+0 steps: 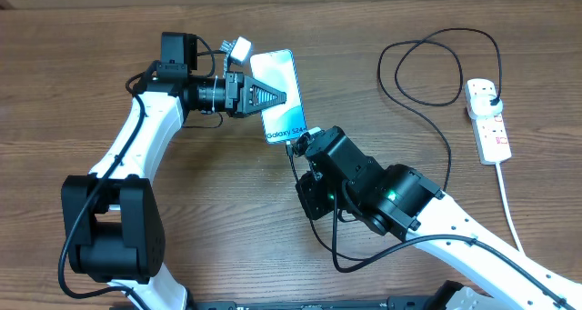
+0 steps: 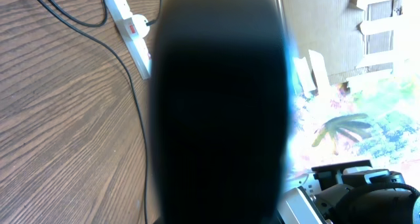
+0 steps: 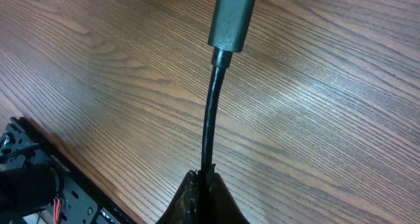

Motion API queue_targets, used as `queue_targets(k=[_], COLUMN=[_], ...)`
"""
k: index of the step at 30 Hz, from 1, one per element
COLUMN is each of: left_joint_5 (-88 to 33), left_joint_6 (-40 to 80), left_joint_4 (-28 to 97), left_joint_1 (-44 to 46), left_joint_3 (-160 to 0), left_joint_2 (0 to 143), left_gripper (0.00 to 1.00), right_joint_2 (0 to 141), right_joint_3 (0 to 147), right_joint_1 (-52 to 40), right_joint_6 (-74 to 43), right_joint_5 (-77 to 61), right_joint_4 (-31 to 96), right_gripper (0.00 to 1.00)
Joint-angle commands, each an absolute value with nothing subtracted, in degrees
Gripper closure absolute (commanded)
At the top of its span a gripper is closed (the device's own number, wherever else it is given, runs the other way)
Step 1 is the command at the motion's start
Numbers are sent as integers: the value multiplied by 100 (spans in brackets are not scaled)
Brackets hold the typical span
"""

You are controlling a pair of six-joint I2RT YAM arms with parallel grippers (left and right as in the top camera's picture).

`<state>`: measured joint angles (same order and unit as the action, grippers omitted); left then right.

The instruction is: Plug charger to phone and switch on socket

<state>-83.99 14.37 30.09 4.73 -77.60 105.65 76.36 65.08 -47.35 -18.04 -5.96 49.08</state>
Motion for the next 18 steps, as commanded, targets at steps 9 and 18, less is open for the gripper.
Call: queue_targets(k=[9,18], left_joint_5=[-8604,-8558], left_joint_6=[1219,1225], left_joint_4=[2995,2998], left_joint_1=[454,454], left_joint_3=[-7881,-7881], left_joint_2=[10488,10488], left_gripper=[96,96], right_joint_2=[7612,7555], right_joint_3=[6495,6495], right_joint_1=[-4751,-4751], right_joint_6=[-1776,-1772], right_joint_5=[-539,-495], right_joint_4=[4921,4912], right_gripper=[96,96])
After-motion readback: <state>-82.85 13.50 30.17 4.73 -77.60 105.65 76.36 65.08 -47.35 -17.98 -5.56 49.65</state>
